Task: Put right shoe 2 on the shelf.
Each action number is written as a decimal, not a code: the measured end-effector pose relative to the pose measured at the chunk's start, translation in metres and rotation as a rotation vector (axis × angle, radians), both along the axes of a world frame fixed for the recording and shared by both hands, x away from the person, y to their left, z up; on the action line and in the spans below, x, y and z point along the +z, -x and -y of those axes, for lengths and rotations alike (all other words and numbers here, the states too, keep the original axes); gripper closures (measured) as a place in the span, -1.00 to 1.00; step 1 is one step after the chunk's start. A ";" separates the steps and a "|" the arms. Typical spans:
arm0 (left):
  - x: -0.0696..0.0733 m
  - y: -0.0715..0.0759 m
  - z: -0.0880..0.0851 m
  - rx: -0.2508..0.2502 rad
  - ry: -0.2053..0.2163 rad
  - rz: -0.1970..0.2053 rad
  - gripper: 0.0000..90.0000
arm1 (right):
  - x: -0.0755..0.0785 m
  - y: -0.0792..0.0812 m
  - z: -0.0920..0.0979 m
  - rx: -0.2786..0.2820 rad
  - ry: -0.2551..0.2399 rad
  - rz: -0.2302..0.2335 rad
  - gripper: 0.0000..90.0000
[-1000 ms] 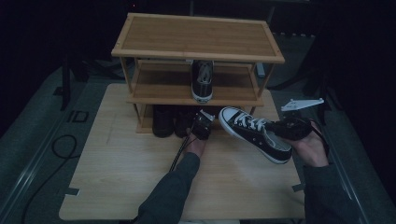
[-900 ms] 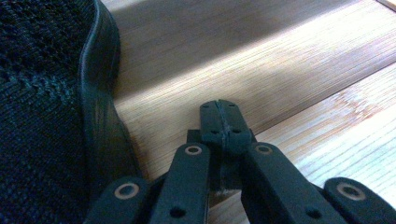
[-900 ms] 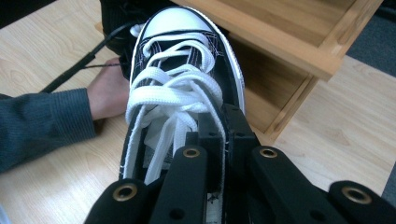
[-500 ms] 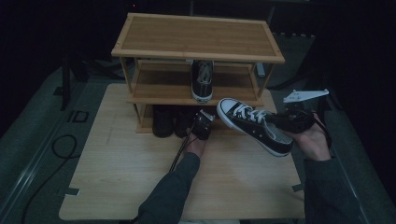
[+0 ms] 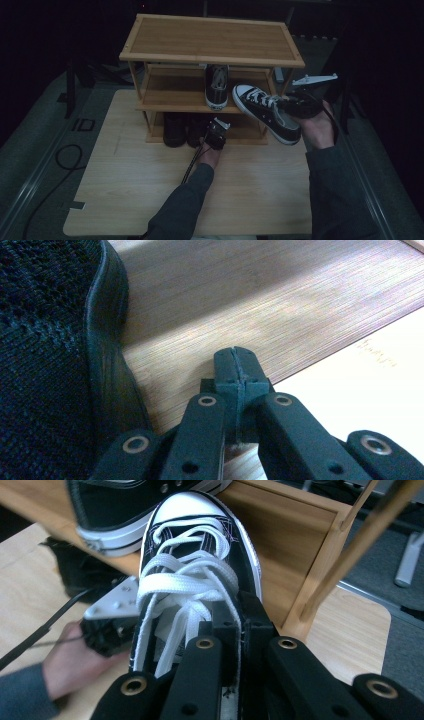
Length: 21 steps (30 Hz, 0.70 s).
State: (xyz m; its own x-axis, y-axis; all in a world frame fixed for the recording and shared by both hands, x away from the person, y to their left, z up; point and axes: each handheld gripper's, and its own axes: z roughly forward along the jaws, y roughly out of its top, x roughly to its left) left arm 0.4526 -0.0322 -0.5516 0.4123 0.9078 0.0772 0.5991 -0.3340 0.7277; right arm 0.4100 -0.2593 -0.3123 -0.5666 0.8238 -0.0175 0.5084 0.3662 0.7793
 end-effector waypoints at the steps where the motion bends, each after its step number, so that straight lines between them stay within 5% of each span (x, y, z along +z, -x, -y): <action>1: 0.000 0.000 0.000 -0.001 0.001 -0.001 1.00 | -0.001 -0.003 -0.003 -0.009 0.001 -0.002 0.96; 11: 0.000 0.000 0.000 -0.002 0.000 -0.001 1.00 | -0.009 -0.025 -0.021 -0.095 -0.062 -0.021 0.96; 21: 0.000 0.000 0.000 -0.001 0.000 0.000 1.00 | -0.013 -0.034 -0.016 -0.115 -0.121 -0.071 0.85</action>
